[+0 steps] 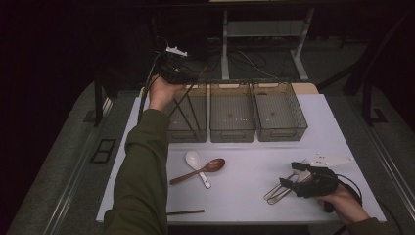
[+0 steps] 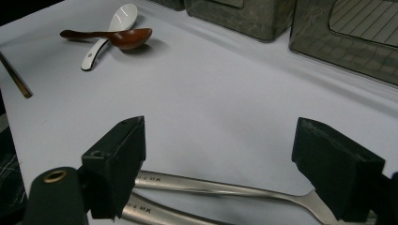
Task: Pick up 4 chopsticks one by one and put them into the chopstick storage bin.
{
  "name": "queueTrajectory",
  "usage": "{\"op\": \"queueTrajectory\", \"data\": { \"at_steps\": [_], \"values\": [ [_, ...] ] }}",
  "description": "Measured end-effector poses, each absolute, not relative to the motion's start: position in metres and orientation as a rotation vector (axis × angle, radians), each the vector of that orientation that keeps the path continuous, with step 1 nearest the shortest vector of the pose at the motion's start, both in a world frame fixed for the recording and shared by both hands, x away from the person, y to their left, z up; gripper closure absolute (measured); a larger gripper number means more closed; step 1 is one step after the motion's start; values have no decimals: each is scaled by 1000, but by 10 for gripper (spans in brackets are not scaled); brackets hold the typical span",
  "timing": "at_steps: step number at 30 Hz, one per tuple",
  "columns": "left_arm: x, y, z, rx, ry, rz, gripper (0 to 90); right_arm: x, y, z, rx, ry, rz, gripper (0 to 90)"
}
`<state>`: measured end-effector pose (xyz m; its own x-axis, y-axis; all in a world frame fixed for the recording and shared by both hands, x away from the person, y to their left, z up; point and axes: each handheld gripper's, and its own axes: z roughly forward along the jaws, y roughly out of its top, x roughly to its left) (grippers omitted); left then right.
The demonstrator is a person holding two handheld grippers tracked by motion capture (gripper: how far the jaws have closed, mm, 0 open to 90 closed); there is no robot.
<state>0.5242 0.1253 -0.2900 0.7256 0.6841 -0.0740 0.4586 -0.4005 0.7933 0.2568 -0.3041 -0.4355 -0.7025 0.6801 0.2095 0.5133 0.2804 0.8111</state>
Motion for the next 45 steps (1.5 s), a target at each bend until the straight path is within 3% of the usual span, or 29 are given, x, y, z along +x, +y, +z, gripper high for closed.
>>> {"op": "queueTrajectory", "data": {
  "at_steps": [19, 22, 31, 45],
  "values": [
    [529, 136, -353, 2070, 937, 329, 824, 257, -304, -437, 1116, 2369, 1391, 174],
    [529, 137, -354, 2070, 943, 379, 702, 257, -304, -437, 1115, 2371, 1390, 174],
    [517, 140, -347, 2067, 917, 387, 515, 257, -304, -437, 1115, 2372, 1387, 174],
    [465, 154, -341, 2051, 816, 331, 427, 257, -302, -438, 1116, 2374, 1379, 174]
  ]
}}
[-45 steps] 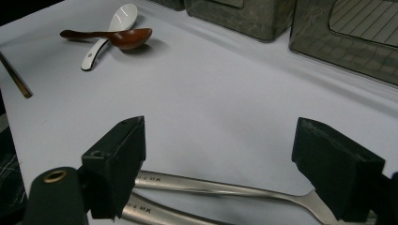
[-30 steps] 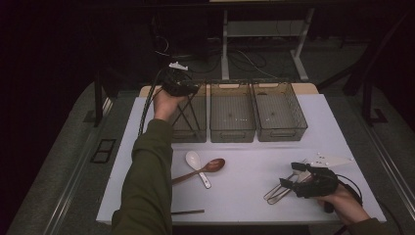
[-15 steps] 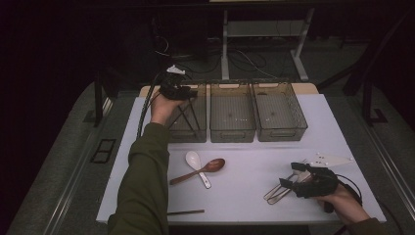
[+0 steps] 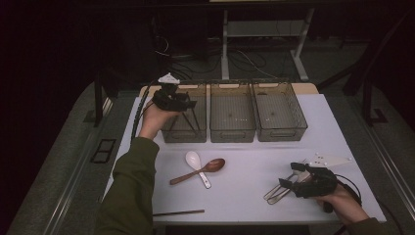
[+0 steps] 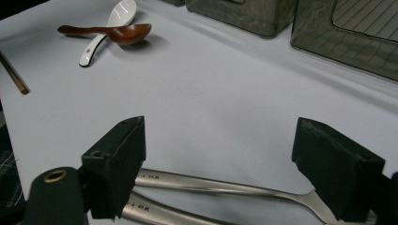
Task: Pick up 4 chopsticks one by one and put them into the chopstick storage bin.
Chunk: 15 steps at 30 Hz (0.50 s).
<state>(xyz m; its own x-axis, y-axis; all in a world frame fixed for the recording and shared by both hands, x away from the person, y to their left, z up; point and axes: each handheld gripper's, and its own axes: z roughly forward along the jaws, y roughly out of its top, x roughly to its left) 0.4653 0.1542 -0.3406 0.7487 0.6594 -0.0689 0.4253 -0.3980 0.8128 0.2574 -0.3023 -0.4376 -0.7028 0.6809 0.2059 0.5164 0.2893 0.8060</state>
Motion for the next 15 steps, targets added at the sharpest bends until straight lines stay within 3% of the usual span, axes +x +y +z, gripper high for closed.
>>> {"op": "queueTrajectory", "data": {
  "at_steps": [15],
  "values": [
    [384, 166, -363, 2079, 719, 266, 404, 257, -300, -438, 1106, 2379, 1371, 174]
  ]
}}
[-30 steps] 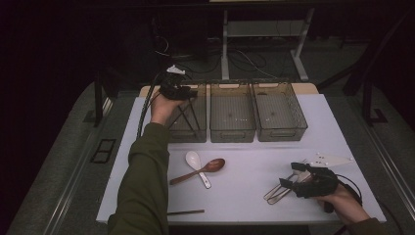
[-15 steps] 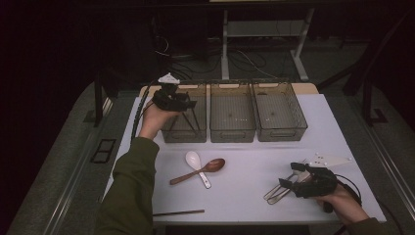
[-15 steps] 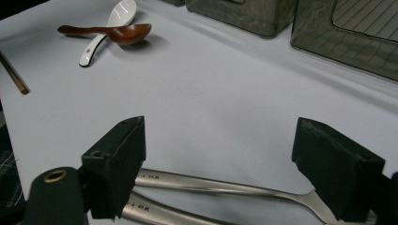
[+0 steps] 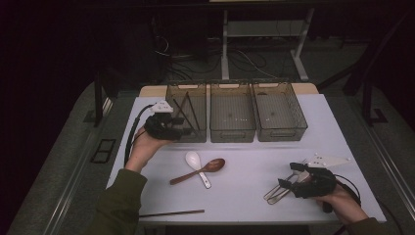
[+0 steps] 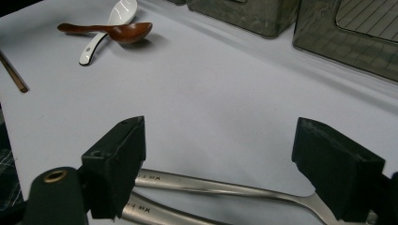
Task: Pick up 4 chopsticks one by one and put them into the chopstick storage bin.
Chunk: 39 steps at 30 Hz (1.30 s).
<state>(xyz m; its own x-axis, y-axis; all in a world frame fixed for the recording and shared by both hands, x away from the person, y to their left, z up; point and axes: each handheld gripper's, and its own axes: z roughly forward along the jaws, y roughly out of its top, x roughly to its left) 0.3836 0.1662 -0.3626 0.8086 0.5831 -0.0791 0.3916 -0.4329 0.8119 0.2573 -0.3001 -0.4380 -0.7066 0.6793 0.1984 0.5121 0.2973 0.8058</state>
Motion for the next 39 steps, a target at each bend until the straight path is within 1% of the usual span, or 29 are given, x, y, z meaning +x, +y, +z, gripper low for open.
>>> {"op": "queueTrajectory", "data": {
  "at_steps": [9, 17, 29, 39],
  "values": [
    [338, 162, -382, 2085, 643, 202, 408, 257, -300, -439, 1104, 2382, 1361, 174],
    [301, 154, -398, 2126, 582, 170, 442, 257, -300, -439, 1104, 2384, 1359, 174],
    [262, 148, -417, 2167, 495, 81, 606, 257, -299, -439, 1097, 2385, 1357, 174],
    [246, 139, -424, 2224, 435, 3, 690, 257, -299, -439, 1103, 2385, 1356, 174]
  ]
}}
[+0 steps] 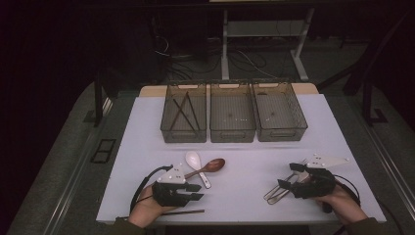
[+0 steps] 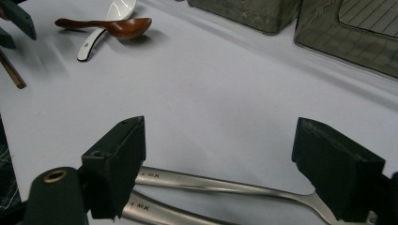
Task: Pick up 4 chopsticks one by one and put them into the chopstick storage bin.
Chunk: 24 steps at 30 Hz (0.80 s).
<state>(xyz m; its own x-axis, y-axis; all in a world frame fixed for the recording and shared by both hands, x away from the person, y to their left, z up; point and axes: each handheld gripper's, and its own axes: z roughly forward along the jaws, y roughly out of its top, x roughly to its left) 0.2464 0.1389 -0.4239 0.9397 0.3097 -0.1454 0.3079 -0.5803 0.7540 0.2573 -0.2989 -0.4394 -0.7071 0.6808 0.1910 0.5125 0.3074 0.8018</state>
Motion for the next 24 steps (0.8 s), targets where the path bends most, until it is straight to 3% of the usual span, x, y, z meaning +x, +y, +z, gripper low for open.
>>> {"op": "queueTrajectory", "data": {
  "at_steps": [24],
  "values": [
    [234, 124, -440, 2366, 326, -79, 749, 257, -300, -439, 1098, 2385, 1359, 174]
  ]
}}
